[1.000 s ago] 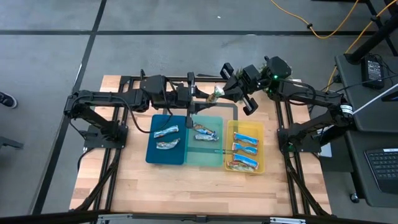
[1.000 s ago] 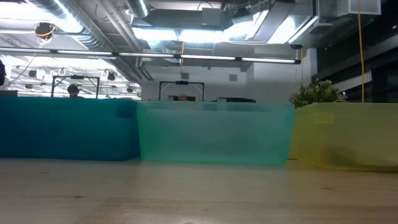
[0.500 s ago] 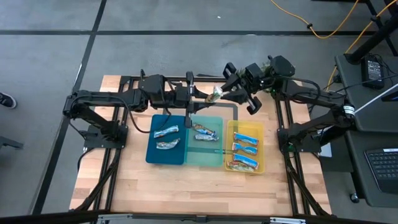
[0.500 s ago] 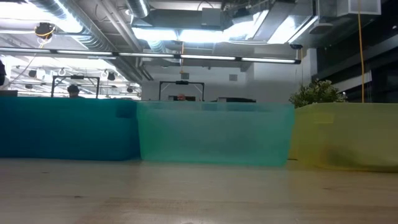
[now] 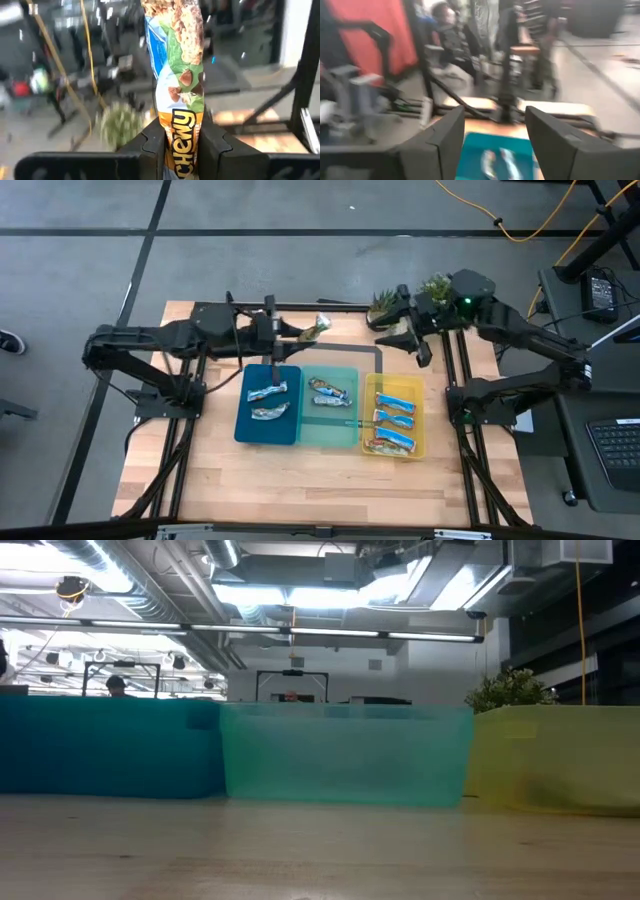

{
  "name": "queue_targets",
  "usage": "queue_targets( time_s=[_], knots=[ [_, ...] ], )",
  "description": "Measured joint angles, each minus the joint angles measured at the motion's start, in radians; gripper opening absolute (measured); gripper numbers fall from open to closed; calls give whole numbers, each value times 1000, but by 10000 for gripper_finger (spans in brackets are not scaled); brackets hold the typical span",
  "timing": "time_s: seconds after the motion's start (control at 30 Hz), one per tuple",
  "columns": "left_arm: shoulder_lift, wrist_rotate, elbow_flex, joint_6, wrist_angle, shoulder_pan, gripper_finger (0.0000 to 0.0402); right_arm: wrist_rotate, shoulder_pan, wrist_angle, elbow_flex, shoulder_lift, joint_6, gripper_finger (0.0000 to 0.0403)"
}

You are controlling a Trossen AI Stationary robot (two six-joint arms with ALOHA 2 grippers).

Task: Pick and place Granola Bars by type
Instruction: Put the yellow granola bar into the blue bin

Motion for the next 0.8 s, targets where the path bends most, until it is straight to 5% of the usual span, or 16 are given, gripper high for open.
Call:
queue_targets(
  time_s=[0.17,0.47,0.63,0.8],
  knots=[
    [-86,-56,0,-178,-252,-56,66,182,28,-151,0,-92,-96,166],
    [-127,-58,0,-548,-679,-122,58,303,57,-377,0,-232,-132,18],
    [-86,-57,0,-683,-883,-146,57,304,72,-385,-38,-286,-127,11],
    [-60,-73,-58,-733,-933,-147,56,304,82,-267,-214,-363,-84,6]
  ],
)
